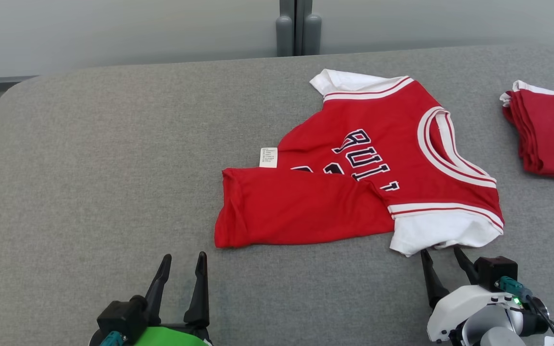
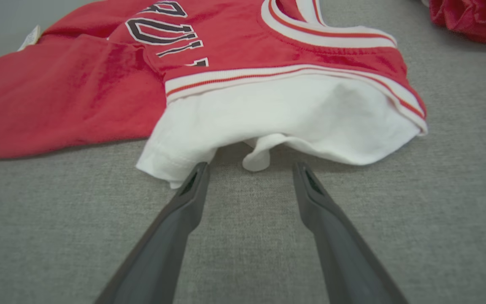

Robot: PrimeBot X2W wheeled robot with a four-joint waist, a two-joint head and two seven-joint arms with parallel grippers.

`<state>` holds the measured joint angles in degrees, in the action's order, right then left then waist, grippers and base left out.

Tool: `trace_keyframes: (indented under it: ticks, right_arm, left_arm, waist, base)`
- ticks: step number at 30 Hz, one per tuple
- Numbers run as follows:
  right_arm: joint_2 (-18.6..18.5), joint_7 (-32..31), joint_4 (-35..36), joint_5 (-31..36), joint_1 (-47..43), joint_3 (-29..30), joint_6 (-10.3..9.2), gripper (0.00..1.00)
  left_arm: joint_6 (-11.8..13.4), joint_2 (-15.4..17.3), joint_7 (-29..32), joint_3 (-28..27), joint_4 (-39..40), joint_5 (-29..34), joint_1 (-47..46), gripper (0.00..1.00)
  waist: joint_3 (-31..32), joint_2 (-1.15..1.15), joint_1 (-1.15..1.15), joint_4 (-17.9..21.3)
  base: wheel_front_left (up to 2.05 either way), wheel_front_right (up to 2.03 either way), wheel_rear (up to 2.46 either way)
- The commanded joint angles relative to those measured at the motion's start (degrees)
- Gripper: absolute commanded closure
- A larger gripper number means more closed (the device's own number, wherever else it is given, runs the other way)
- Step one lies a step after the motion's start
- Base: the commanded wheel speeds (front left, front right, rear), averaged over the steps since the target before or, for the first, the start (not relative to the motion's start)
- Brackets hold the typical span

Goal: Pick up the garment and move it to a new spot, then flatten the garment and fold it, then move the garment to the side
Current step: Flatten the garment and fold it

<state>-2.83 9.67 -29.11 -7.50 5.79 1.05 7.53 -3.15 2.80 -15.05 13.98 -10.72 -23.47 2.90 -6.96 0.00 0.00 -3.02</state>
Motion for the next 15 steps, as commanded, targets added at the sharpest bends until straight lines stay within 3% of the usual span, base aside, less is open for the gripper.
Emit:
trace_keyframes:
  ticks: [1,4,6,8,9,12,15]
  right_arm:
    - [-0.1,0.5,-0.9,-0.6,1.0,0.1,-0.09,0.0]
    - [-0.1,1.1,-2.6,-0.6,1.9,0.3,-0.09,0.01]
    - [-0.1,1.5,-3.7,-0.2,2.5,0.6,-0.09,0.07]
    - [-0.1,2.1,-5.1,0.6,3.4,1.7,-0.09,0.19]
    - [-0.1,2.2,-5.4,0.8,3.7,2.0,-0.09,0.27]
    - [-0.1,2.7,-6.4,1.3,4.5,2.3,-0.09,0.99]
    - [-0.1,2.6,-6.8,1.6,4.5,2.4,-0.09,1.0]
  left_arm:
    - [-0.4,0.2,-0.2,0.1,-0.1,0.4,-0.6,0.0]
    - [-0.3,0.2,-0.2,0.1,-0.1,0.2,-0.2,0.0]
    - [-0.2,0.2,-0.2,0.1,-0.1,0.2,-0.1,0.0]
    - [-0.3,0.2,-0.2,-0.1,-0.2,0.4,-0.1,0.0]
    - [-0.3,0.2,-0.2,-0.2,-0.2,0.5,-0.1,0.0]
    - [-0.3,0.2,-0.2,-0.5,-0.2,0.8,0.0,0.0]
    - [-0.4,0.2,-0.2,-0.5,-0.4,0.8,0.1,0.0]
  waist:
    - [-0.2,0.0,0.0,-0.6]
    - [-0.3,0.0,0.0,-1.1]
    - [-0.5,0.0,0.0,-1.3]
    - [-0.6,0.0,0.0,-1.4]
    - [-0.7,0.0,0.0,-1.4]
    - [-0.6,0.0,0.0,-1.0]
    - [-0.4,0.0,0.0,-0.5]
  base:
    - [0.0,0.0,0.0]
    - [0.0,0.0,0.0]
    - [0.0,0.0,0.0]
    - [0.0,0.0,0.0]
    - [0.0,0.0,0.0]
    - [0.0,0.0,0.0]
    - [0.0,0.0,0.0]
